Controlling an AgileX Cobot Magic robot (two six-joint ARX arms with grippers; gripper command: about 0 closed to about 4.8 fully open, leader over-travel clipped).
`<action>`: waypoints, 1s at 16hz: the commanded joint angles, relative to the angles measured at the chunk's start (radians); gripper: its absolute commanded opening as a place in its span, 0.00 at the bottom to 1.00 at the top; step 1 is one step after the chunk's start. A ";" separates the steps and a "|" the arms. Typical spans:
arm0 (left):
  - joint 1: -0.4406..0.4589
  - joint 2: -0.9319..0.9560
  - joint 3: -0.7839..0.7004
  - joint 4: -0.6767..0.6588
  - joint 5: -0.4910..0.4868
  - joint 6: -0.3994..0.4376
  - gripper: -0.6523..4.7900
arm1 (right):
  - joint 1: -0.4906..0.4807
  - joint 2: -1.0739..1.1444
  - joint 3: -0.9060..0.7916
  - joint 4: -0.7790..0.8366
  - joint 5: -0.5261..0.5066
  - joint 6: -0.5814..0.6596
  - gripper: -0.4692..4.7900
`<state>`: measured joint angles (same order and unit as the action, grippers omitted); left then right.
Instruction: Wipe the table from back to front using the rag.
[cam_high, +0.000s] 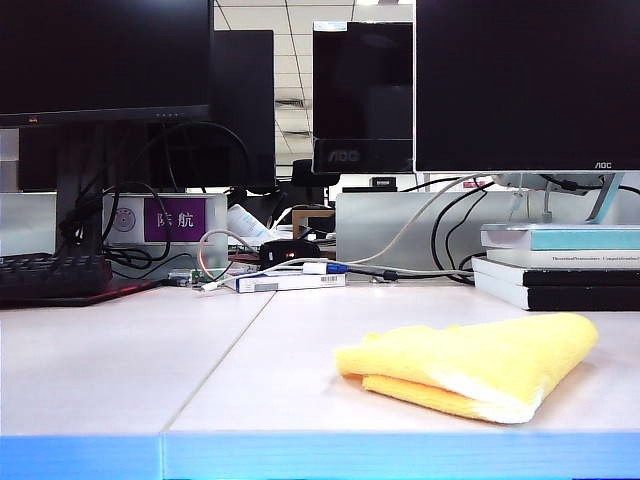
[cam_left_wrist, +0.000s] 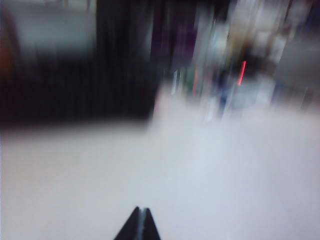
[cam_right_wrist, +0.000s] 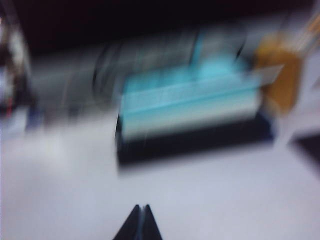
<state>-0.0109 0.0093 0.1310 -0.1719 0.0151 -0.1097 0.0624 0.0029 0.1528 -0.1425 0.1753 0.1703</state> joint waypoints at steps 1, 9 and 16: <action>-0.001 0.075 0.132 0.032 -0.005 -0.004 0.11 | 0.000 0.008 0.099 -0.008 0.071 0.005 0.09; -0.003 0.610 0.731 -0.085 0.170 -0.003 0.11 | 0.000 0.304 0.463 -0.088 0.007 -0.021 0.09; -0.479 0.948 1.091 -0.336 0.167 0.137 0.11 | 0.097 0.573 0.689 -0.146 -0.089 -0.014 0.09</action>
<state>-0.4538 0.9455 1.2037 -0.4843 0.2276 -0.0174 0.1394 0.5610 0.8215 -0.2840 0.1028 0.1535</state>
